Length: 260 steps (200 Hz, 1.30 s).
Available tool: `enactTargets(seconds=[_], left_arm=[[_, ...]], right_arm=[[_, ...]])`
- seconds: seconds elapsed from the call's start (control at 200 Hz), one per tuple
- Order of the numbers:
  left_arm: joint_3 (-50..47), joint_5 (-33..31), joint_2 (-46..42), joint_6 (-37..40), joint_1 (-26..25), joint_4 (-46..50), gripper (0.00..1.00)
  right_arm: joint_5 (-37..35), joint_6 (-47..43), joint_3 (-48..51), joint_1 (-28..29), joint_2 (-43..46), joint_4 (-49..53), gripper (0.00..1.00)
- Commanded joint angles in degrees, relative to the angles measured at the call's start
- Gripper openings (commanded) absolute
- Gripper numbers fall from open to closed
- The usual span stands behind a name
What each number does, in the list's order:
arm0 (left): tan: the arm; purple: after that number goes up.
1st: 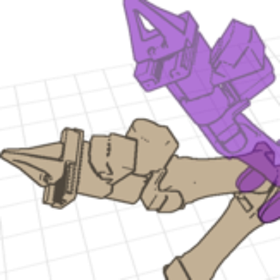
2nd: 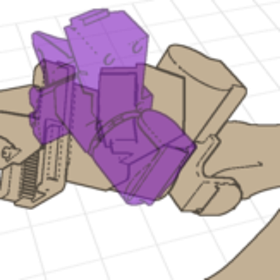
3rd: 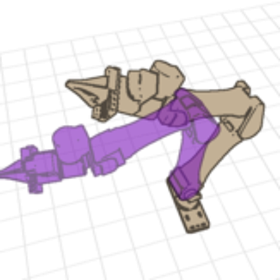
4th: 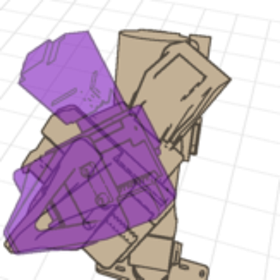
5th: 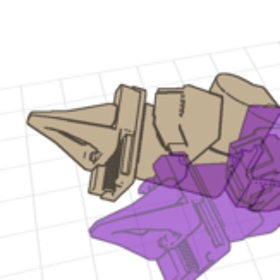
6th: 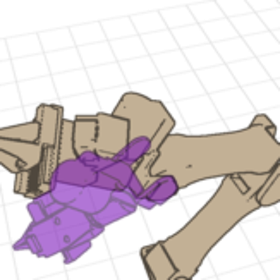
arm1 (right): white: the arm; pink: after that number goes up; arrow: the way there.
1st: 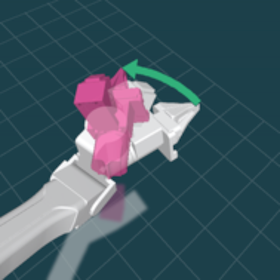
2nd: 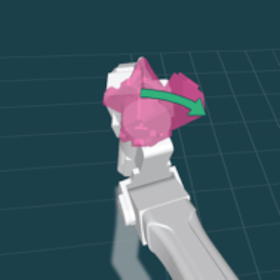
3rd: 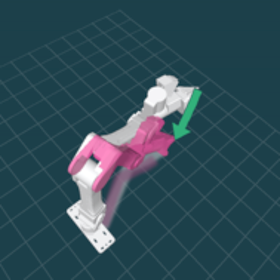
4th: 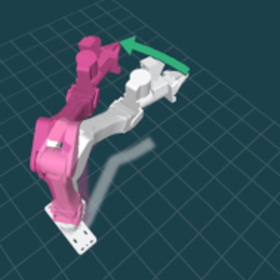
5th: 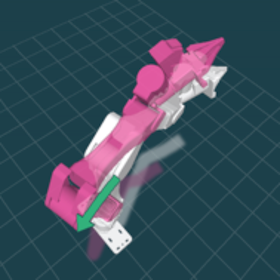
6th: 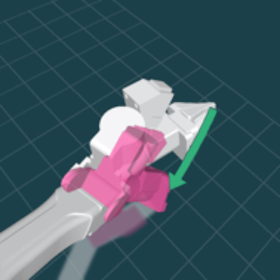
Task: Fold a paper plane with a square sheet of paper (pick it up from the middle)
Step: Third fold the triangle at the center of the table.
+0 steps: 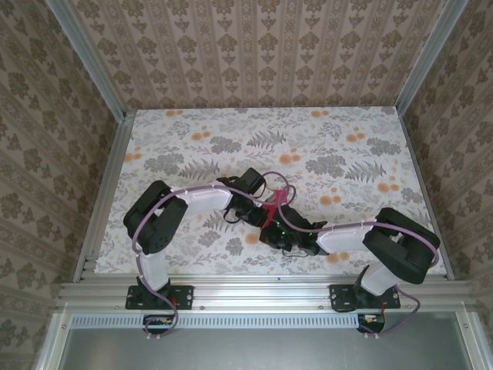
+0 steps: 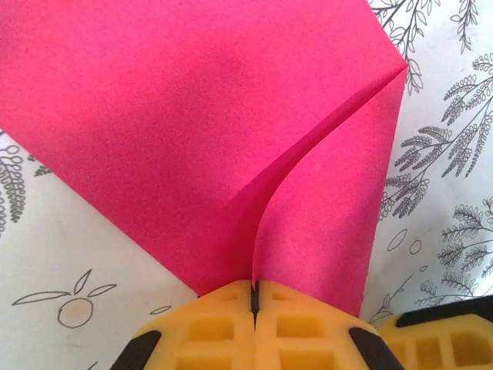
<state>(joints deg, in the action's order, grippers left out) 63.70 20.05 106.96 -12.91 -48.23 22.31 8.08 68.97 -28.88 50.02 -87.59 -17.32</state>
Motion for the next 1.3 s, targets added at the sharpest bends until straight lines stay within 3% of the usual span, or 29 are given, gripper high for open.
enactTargets(seconds=[0.0, 0.405, 0.605, 0.81, 0.935, 1.295], left_arm=[[-1.85, -2.21, -0.35, -0.36, 0.52, 3.71, 0.00], [-2.09, -2.11, -0.26, -0.40, 0.50, 3.62, 0.00], [-2.04, -2.39, -0.26, -0.19, 0.59, 3.96, 0.00], [-1.97, -2.55, -0.17, -0.10, 0.59, 3.98, 0.00], [-1.88, -2.41, -0.08, -0.01, 0.64, 3.89, 0.00], [-2.16, -2.73, -0.26, 0.16, 0.73, 4.36, 0.00]], right_arm=[[-0.89, -1.18, -0.74, 0.47, 2.64, 2.34, 0.08], [1.11, 1.08, -0.63, 0.69, -5.95, -2.81, 0.08], [-1.11, -1.25, 0.10, -0.76, 2.64, 2.45, 0.09], [-1.30, -5.36, 1.79, -9.00, 10.86, 8.39, 0.09], [2.68, -7.00, 0.48, -12.85, 8.87, 6.08, 0.09], [5.49, -5.55, -0.55, -12.93, -3.22, -0.49, 0.08]])
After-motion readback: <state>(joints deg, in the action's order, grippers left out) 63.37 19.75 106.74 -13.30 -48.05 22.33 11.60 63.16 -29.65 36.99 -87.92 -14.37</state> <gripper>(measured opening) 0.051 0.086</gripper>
